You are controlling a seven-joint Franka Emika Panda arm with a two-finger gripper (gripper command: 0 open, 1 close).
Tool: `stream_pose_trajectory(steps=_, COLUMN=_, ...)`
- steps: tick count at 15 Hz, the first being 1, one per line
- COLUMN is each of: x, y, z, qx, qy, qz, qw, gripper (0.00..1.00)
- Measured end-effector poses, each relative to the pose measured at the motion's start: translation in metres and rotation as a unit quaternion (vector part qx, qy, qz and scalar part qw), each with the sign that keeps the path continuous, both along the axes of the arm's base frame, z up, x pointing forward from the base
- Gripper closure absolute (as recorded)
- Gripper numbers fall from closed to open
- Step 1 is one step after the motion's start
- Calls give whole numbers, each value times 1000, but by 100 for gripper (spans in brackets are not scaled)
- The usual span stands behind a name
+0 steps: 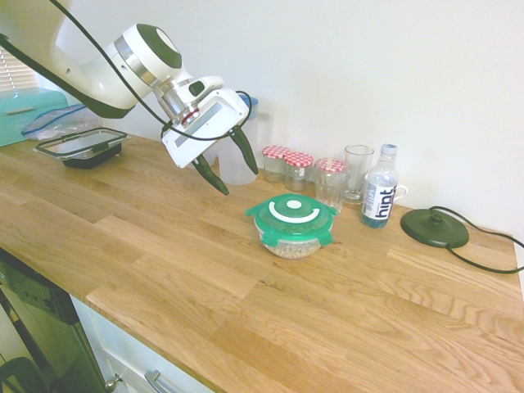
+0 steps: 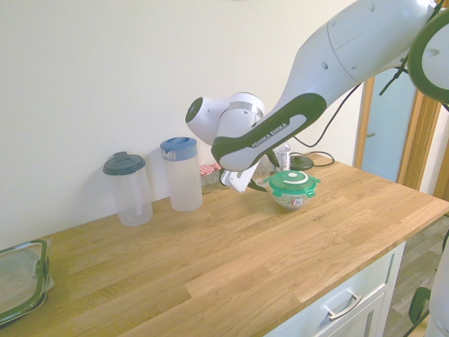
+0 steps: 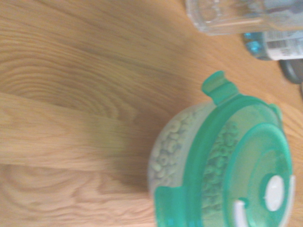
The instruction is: Cover the lid of food container
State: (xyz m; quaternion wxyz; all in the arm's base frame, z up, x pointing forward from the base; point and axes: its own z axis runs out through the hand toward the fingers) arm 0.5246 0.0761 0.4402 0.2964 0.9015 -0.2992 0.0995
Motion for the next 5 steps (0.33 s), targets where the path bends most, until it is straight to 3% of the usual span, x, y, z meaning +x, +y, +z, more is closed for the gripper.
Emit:
stream_pose_trajectory(steps=3, x=-21, y=0, z=20, qx=106, qy=18, qz=-7, qw=994, gripper=0)
stream_pose_trajectory(steps=5, x=-40, y=-19, z=30, qx=176, qy=16, qz=-15, qw=984, gripper=0)
